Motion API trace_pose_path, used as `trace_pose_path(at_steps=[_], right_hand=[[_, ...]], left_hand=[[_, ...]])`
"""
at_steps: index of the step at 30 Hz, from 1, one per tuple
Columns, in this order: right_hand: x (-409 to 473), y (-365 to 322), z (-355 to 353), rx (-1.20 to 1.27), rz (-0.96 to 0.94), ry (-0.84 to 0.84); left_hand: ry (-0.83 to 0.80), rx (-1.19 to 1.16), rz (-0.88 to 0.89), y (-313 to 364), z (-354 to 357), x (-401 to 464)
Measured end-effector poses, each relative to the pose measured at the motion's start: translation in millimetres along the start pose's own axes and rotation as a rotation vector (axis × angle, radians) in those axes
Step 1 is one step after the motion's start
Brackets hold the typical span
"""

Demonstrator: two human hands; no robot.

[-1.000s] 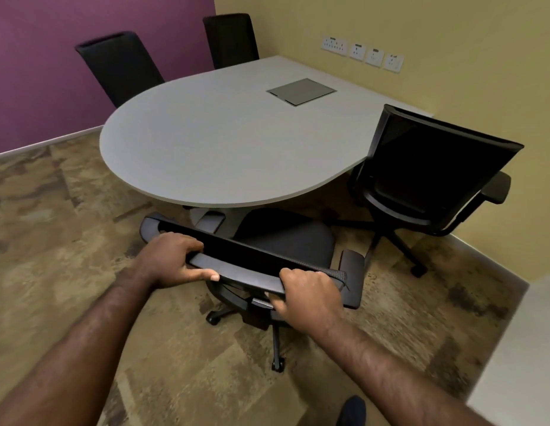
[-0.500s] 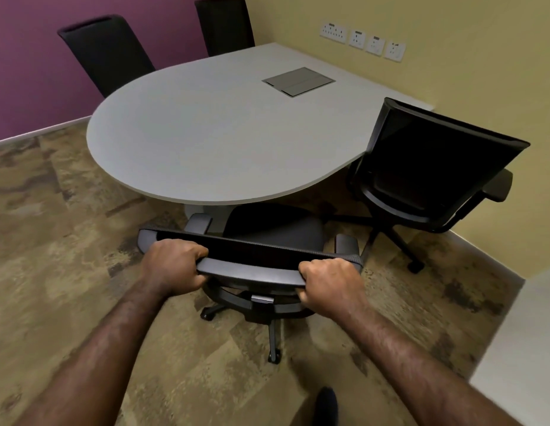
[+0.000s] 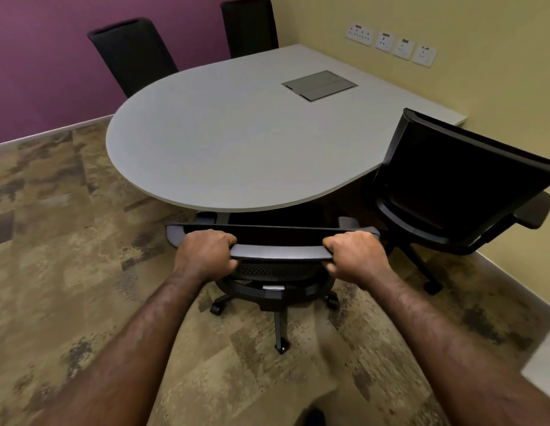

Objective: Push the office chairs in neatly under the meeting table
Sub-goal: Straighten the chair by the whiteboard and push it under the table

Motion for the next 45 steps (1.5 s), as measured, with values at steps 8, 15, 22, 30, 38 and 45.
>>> trace_pose_path(at_steps=[8,15,22,30,38,45], right_hand=[[50.2,42.1,25.7,0.004,-0.072,0.026],[98.7,62.7,41.0,0.039,-0.117,0.017],[120.3,76.4,53.4,0.008,-0.154,0.027],[119.3,88.4,58.8,-0.006,-0.166,0.042],[102.4,93.7,62.0,0.036,-0.148,0.050],[80.4,102.1,62.2,0.013,-0.108,0.075]], left_hand=[[0.028,-0.026,-0.086,4.9,4.7,50.0],[0.059,-0.029,-0.132,-2.7,3.6,86.3],[0.084,-0.017,-0.133,-1.5,2.4,103.3],[0.081,-0.048,-0.088,12.5,5.0,104.6],[0.018,-0.060,-0.150,1.8,9.1,91.4],[0.056,-0.044,-0.120,28.1,12.2,76.0]])
Point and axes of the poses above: each hand's wrist, its own x-axis towards the middle knuckle, its own z-axis out of the palm, y = z × x, the point moved 9 cm from there along x, towards the middle knuckle, and after that the axes turned 15 degrees about -x, right-handed, at the moved point
